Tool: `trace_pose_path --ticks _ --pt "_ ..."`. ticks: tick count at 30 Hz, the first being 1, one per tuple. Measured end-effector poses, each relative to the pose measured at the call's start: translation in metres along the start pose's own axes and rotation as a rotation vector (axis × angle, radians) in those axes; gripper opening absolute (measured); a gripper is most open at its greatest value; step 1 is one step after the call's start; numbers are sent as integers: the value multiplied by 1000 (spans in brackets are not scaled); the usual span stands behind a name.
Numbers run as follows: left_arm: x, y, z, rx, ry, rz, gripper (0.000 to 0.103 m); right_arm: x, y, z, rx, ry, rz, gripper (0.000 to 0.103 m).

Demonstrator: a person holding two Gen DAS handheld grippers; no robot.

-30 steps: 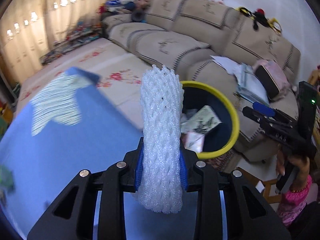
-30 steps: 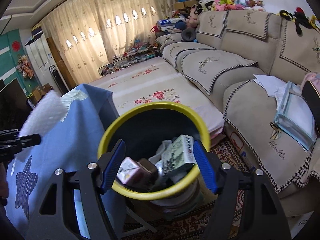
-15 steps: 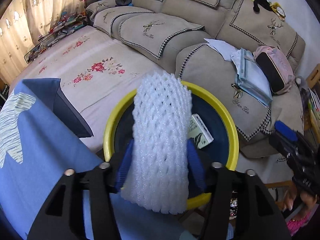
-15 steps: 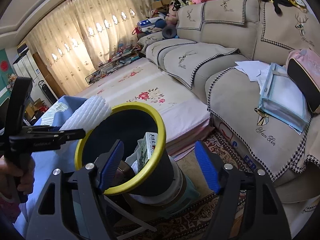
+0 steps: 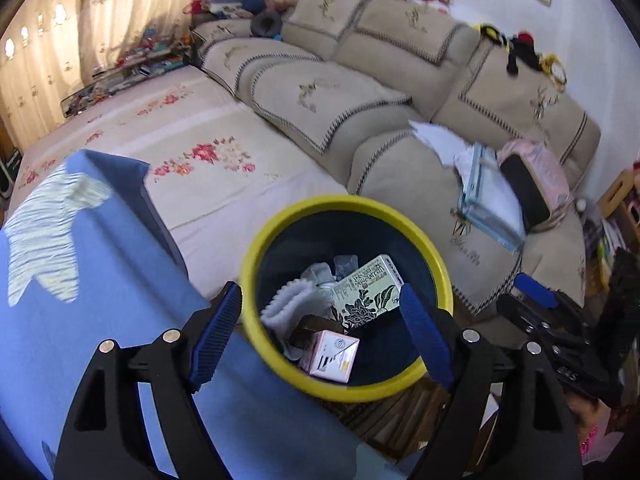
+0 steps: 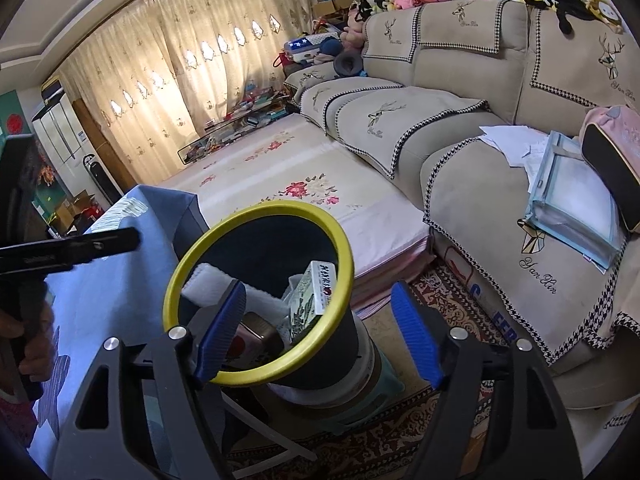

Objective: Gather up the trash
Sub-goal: 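Carry the foam net over the bin and open the left tool, then reach the right tool to the clear green-capped jar and grasp it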

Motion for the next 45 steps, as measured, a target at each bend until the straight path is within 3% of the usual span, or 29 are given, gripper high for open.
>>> trace_pose_path --ticks 7,12,16,19,23,29,36,40,45 --pt "30 65 -93 -116 -191 -86 89 -1 31 0 -16 7 -65 74" --pt "86 141 -169 -251 -277 -178 92 0 75 4 -55 30 -157 75" --pt "143 206 -231 -421 -321 -223 93 -5 135 7 -130 31 -267 75" --pt "188 258 -275 -566 -343 -271 93 -6 207 11 -266 57 -350 76" --pt "229 310 -302 -641 -348 -345 94 5 303 13 -419 78 -478 77" --pt "266 351 -311 -642 -331 -444 94 46 449 30 -641 154 -622 77" --pt "271 349 -296 -640 -293 -468 94 95 554 70 -605 245 -625 78" --pt "276 351 -312 -631 -338 -513 94 121 600 84 -561 250 -638 81" --pt "279 354 -339 -638 -407 -572 94 133 626 107 -458 263 -620 82"
Point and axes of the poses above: each gripper's, at about its wrist camera, not at the fingertips, and z roughly the way its jaws point, y to its left, x to its underside, the point moved 6 cm from there along z, roughly the way its jaws point, and after that the axes turned 7 degrees about -y, right-handed, at the moved point
